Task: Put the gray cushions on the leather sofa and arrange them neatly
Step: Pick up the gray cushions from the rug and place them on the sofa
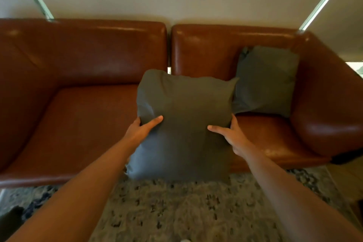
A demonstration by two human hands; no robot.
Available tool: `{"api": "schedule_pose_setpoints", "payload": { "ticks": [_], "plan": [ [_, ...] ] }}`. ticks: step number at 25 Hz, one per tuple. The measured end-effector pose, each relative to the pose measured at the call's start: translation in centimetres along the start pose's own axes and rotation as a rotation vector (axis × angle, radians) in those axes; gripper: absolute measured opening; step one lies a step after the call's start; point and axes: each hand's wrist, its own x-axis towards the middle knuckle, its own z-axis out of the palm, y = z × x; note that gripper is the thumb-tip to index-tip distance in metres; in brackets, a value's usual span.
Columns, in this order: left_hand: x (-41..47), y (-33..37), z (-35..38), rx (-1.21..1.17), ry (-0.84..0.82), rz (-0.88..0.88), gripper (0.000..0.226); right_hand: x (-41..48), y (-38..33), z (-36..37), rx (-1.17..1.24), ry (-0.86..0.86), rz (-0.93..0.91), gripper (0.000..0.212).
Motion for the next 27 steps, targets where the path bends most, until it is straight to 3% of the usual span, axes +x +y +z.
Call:
{"api": "schedule_pose_setpoints", "payload": {
  "ticks": [4,13,22,27],
  "plan": [
    [5.7,3.4,1.0,-0.096,0.042,-0.026,0.111,6.7,-4.6,-0.2,-0.015,-0.012,0.002,0.117],
    [20.7,7.6,5.2,-0.06,-0.005,-0.076,0.109,21.2,-9.0,-2.0,-0.07,0.024,0.069,0.155],
    [31.8,6.9,10.2,-0.057,-0.033,-0.173,0.128,32.3,-9.1,-4.8,-0.103,0.014,0.071,0.128],
    [33.4,4.7,12.4,-0.021,0.087,-0.181,0.142,35.0,-7.2,-4.7,-0.067,-0.006,0.054,0.117]
  ]
}}
